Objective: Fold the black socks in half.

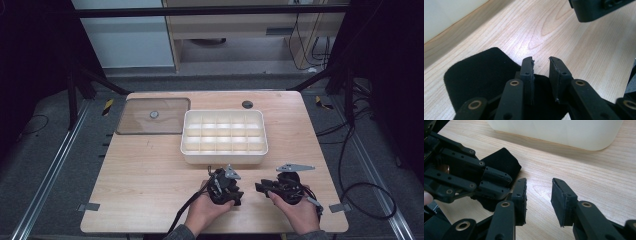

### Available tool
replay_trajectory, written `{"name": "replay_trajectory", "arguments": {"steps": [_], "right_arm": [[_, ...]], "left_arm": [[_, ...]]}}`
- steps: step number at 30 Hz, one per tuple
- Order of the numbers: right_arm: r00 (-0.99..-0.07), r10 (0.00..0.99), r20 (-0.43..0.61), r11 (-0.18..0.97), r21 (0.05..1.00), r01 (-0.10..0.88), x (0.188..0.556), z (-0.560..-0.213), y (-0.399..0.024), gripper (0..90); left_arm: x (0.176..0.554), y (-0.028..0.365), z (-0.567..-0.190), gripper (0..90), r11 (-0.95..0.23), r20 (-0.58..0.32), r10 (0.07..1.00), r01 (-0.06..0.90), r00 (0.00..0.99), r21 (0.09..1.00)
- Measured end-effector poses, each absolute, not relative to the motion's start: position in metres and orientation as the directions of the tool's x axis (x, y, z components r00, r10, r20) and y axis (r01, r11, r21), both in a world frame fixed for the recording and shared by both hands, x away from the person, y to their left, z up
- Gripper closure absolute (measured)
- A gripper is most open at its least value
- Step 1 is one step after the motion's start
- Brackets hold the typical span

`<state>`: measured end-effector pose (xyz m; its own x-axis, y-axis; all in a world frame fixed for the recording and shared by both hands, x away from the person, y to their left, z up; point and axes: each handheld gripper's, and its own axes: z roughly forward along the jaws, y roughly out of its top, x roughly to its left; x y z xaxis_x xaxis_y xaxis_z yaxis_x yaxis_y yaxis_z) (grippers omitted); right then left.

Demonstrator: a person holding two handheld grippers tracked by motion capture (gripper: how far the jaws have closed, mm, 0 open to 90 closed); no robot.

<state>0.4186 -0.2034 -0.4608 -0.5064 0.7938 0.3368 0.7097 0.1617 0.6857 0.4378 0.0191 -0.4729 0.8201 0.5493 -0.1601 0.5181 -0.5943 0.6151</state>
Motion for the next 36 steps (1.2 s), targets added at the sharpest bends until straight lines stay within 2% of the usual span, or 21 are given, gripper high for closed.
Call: {"name": "replay_trajectory", "arguments": {"steps": [10,23,31,33,36], "right_arm": [[-0.516,0.79,0.33,0.162,0.7,0.695,0.42,-0.453,-0.196,63.4],[-0.531,0.785,0.32,0.172,0.71,0.683,0.424,-0.445,-0.182,61.5],[-0.539,0.782,0.315,0.175,0.718,0.674,0.422,-0.434,-0.174,59.5],[-0.543,0.782,0.306,0.183,0.72,0.669,0.421,-0.43,-0.169,58.1],[-0.55,0.781,0.296,0.195,0.721,0.665,0.421,-0.423,-0.16,55.5]], "left_arm": [[0.436,0.035,-0.446,66.3,-0.554,-0.183,0.538,0.508,0.823,0.66],[0.443,0.065,-0.427,64.7,-0.471,-0.224,0.567,0.535,0.793,0.701],[0.445,0.084,-0.414,56.9,-0.496,-0.136,0.6,0.499,0.789,0.711],[0.447,0.097,-0.411,52.0,-0.514,-0.071,0.633,0.487,0.771,0.706],[0.451,0.115,-0.41,41.2,-0.514,-0.031,0.668,0.491,0.744,0.704]]}}
